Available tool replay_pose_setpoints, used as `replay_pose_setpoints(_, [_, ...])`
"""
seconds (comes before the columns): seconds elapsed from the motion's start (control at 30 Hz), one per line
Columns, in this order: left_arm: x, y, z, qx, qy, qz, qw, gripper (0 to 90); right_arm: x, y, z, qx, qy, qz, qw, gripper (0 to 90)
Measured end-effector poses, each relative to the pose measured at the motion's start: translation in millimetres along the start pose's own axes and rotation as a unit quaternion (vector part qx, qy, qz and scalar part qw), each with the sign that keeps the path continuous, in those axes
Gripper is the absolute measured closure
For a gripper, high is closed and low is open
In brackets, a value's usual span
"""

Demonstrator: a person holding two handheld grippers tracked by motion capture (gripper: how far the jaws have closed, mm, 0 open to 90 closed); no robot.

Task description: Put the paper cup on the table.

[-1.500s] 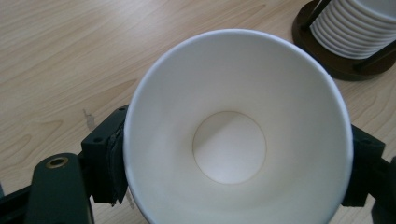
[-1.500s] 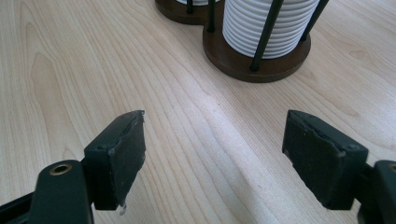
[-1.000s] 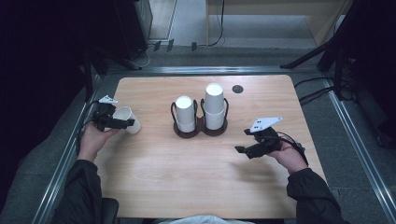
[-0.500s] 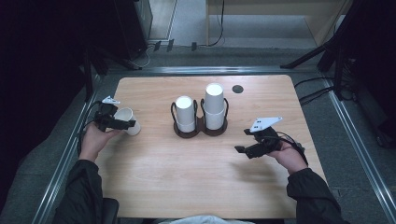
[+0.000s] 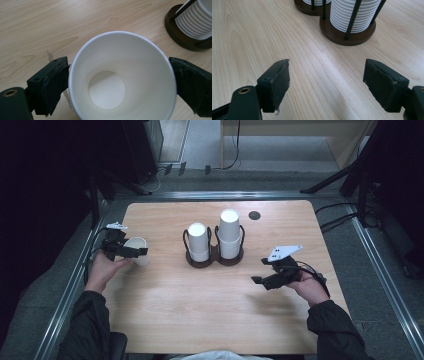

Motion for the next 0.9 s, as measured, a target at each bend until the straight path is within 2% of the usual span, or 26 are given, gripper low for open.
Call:
replay_pose_setpoints(0.03, [0.0,0.0,0.0,0.0,0.0,0.0,1.0,5.6,0.0,0.0,0.0,0.0,0.0,0.0,1.0,21.6])
replay_pose_setpoints(0.07, [-0.7,-1.7,2.4,0.015,-0.002,0.004,0.9999,3.2,0.1,-0.1,0.2,0.001,0.0,0.0,1.0,21.6])
replay_pose_setpoints(0.2, [-2.8,-6.9,5.6,0.013,0.007,0.008,0.9999,2.1,0.1,-0.1,0.5,0.001,0.0,0.001,1.0,21.7])
replay_pose_setpoints(0.3, [-5.1,-10.3,7.4,0.015,0.006,0.013,0.9998,2.1,0.1,0.1,0.7,0.001,0.0,0.0,1.0,21.6])
replay_pose_setpoints(0.7, [-22.2,-38.1,22.8,0.016,0.02,0.039,0.9989,2.1,0.4,1.9,-2.5,-0.004,-0.004,-0.005,1.0,21.7])
replay_pose_setpoints(0.8, [-26.6,-47.7,30.3,0.03,0.021,0.046,0.9983,2.1,0.8,2.0,-2.4,-0.004,-0.006,-0.006,1.0,21.7])
replay_pose_setpoints(0.9, [-29.8,-53.4,37.2,0.031,0.028,0.054,0.9977,2.1,0.3,1.6,-2.2,-0.004,-0.004,-0.004,1.0,21.7])
Point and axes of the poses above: each handheld gripper's, and its own axes: y roughly forward along the jaws, x roughly out of its underside, z roughly to its right, the point moved 9 cm from there along y, roughly forward along the jaws, and after that the axes turned 12 degrees about -y, right-handed, at the moved point
